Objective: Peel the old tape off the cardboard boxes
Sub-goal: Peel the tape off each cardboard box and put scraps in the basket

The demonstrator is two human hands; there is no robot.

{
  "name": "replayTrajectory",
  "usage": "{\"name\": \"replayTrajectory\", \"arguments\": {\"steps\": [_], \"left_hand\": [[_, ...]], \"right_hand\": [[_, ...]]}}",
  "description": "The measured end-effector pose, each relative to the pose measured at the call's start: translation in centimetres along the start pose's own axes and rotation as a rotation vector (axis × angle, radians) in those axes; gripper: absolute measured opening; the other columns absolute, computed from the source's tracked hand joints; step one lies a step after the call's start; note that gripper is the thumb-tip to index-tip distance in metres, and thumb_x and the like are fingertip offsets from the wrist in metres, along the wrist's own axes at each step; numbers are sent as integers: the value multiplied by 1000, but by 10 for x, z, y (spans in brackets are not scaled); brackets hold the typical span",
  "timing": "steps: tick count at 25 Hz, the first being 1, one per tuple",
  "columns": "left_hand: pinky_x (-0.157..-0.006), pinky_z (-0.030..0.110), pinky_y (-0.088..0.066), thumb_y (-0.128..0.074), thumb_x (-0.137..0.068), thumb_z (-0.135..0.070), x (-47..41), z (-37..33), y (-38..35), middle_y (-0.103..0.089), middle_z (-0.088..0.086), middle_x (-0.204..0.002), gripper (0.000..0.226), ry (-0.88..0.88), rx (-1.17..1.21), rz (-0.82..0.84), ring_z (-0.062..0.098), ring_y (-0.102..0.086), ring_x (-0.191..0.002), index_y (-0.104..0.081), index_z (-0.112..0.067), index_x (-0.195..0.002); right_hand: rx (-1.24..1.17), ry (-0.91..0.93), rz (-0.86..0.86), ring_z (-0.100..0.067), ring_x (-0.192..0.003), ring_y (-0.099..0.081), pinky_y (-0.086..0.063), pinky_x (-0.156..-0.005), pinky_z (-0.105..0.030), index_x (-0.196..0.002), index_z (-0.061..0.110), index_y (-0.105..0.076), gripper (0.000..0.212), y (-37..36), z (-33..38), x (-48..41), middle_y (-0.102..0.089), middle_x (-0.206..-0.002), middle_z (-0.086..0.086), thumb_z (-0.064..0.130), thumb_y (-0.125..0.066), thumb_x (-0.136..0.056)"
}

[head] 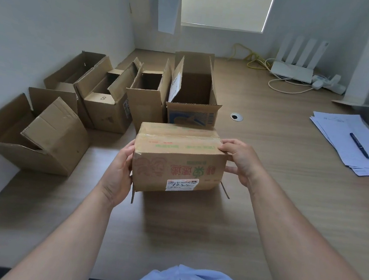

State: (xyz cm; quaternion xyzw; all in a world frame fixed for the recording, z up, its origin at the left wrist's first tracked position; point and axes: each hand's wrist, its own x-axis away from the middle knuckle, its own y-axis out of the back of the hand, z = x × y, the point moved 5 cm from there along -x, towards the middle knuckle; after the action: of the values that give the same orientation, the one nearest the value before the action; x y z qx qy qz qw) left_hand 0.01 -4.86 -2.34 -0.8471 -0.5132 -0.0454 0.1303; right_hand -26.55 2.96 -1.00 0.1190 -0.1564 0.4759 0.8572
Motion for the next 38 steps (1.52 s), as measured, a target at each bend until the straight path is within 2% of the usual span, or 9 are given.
{"name": "replayTrajectory", "arguments": {"steps": [4,8,11,14,19,25,28,31,38], "left_hand": [[-85,34,-48,-45,-82,-47,-1,-10,1,-67,-6,-119,37,-58,-29,-11,20,-54,-117,-62,-53,-114],[-78,18,-50,-33,-97,-39,-1,-26,7,-63,-10,-124,38,-109,-147,-85,3,-57,-112,-54,-44,-129],[-99,30,-47,-29,-94,-39,1,-50,5,-51,-6,-138,43,-157,-356,-132,7,-50,-120,-48,-47,-132],[-112,49,-25,-33,-82,-39,12,-87,-11,-44,-18,-137,47,-297,-644,-176,13,-33,-129,-45,-52,-126],[-102,31,-12,-32,-84,-48,21,-127,-47,-42,-23,-140,47,-535,-1150,-150,9,-26,-128,-48,-52,-129],[-101,32,-19,-42,-98,-40,16,-76,-51,-44,-12,-139,37,-363,-1318,-63,16,-32,-126,-52,-41,-134],[-98,36,-26,-42,-99,-38,17,-58,-69,-48,-7,-132,38,-490,-1442,-29,20,-39,-118,-54,-33,-134],[-98,38,-30,-40,-98,-42,6,-59,-76,-48,-4,-128,44,-471,-1525,-65,21,-39,-115,-48,-30,-139],[-115,35,-7,-38,-97,-46,-24,-60,-90,-23,-7,-158,41,-426,-1469,52,14,-12,-145,-45,-25,-131]], "right_hand": [[-59,7,-3,-18,-101,-61,-50,-62,-32,-137,20,-40,60,-2,-2,-3,-59,-121,-7,5,-58,-82],[-86,-26,36,-27,-111,-57,-51,-59,-31,-147,23,-25,74,-11,-11,-5,-54,-130,-10,-2,-51,-81],[-143,-83,58,-27,-104,-59,-53,-59,-31,-148,22,-23,76,-18,-21,-6,-54,-126,-11,-4,-51,-82],[-261,-151,85,-24,-91,-62,-53,-68,-33,-147,24,-25,74,-25,-33,-7,-57,-112,-3,-2,-52,-83],[-390,-245,216,-16,-63,-59,-45,-56,-26,-140,25,-37,61,-58,-63,-2,-56,-119,-10,3,-47,-85],[-152,-390,197,-13,-45,-36,-27,-52,-20,-111,18,-52,36,-57,-116,1,-46,-62,-3,0,-38,-84],[57,-400,173,-18,-52,-32,-23,-54,-27,-88,16,-60,25,-41,-115,-1,-37,-62,-2,4,-40,-81],[142,-330,73,-21,-68,-46,-39,-57,-30,-97,15,-63,19,-25,-95,-8,-52,-82,-5,11,-48,-87],[-61,28,87,-16,-85,-56,-43,-78,-34,-89,19,-67,20,-29,0,-25,-63,-89,-1,28,-49,-92]]}}
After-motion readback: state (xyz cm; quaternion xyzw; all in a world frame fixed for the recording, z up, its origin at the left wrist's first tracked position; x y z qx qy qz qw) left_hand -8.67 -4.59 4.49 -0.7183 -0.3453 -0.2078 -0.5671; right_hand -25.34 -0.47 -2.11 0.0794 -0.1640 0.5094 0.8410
